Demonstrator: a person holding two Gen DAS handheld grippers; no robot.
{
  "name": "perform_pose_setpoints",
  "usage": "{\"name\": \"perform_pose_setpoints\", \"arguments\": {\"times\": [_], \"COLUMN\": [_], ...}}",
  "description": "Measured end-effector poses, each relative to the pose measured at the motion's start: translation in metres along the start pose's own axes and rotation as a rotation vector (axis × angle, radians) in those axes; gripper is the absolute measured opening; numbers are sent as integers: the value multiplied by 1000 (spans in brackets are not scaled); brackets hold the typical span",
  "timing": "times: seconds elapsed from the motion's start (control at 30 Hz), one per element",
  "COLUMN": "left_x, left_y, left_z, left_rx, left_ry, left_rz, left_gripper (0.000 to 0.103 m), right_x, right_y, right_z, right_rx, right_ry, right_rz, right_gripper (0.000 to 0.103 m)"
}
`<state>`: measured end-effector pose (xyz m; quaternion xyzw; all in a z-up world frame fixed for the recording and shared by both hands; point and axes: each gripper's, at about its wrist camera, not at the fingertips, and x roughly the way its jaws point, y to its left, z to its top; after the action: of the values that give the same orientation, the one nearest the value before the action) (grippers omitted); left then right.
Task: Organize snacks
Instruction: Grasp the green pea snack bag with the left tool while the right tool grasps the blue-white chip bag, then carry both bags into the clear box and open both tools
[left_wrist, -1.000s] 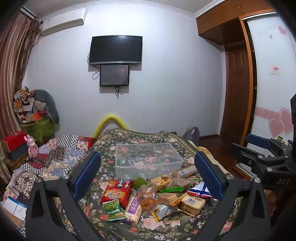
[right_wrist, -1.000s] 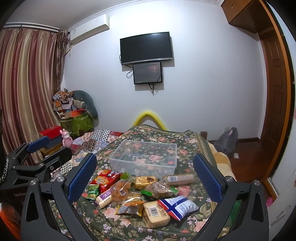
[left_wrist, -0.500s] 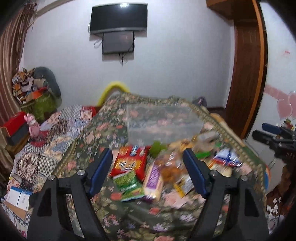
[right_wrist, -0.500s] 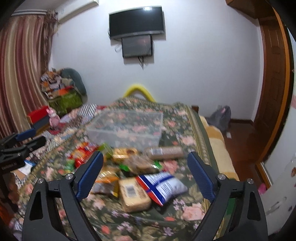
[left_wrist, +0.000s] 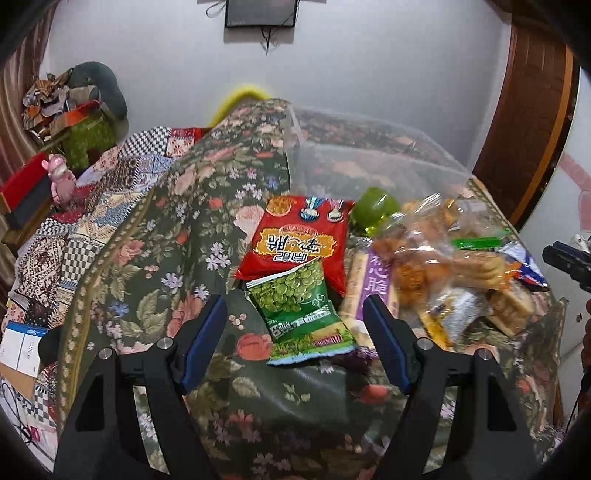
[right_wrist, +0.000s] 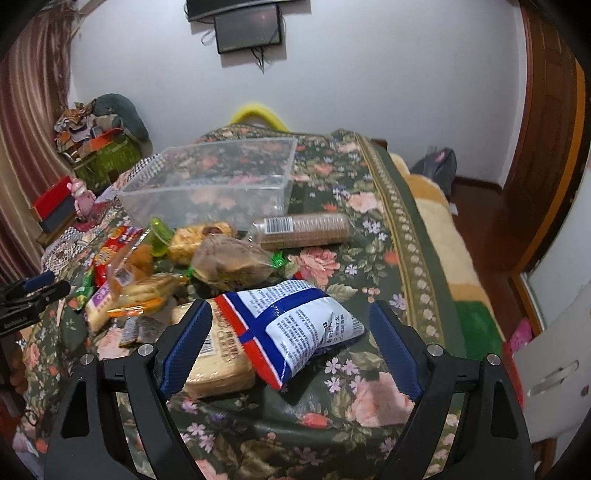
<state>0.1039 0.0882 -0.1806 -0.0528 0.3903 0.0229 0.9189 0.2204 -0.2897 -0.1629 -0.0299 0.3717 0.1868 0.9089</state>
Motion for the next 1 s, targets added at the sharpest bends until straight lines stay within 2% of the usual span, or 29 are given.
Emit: {"name": "perform_pose_setpoints", "arguments": {"times": [0.13,0.27,0.37,0.43,0.7,0.77,0.8,1.0], "left_x": [26,38,42,43,38,34,32,7], "left_y": [3,10,7,5,10,9,10,6], "left_z": [-4,-7,-9,-9,-9,-8,-8,2], "left_rx": [-23,-47,-14,4,1,3,3,13], "left_ry": [55,75,62,57,40,32,26,-24], "left_rz": [3,10,34,51,44,46,45,34], "left_gripper": [67,59,54,49,43,42,42,42], "right_x": [16,34,46,48,67,71,70,57], "right_y": [-6,-10,-15,-16,-26,-27,-26,-24], "right_z": [0,-1,-2,-2,2,1,-1,-5], "right_rx": [16,34,81,103,153,151,139,81], "right_ry": [55,106,150,150,185,201,199,177], "right_rz": [7,8,48,48,113,106,98,35], "right_gripper": [85,85,89,96,99,97,92,84]}}
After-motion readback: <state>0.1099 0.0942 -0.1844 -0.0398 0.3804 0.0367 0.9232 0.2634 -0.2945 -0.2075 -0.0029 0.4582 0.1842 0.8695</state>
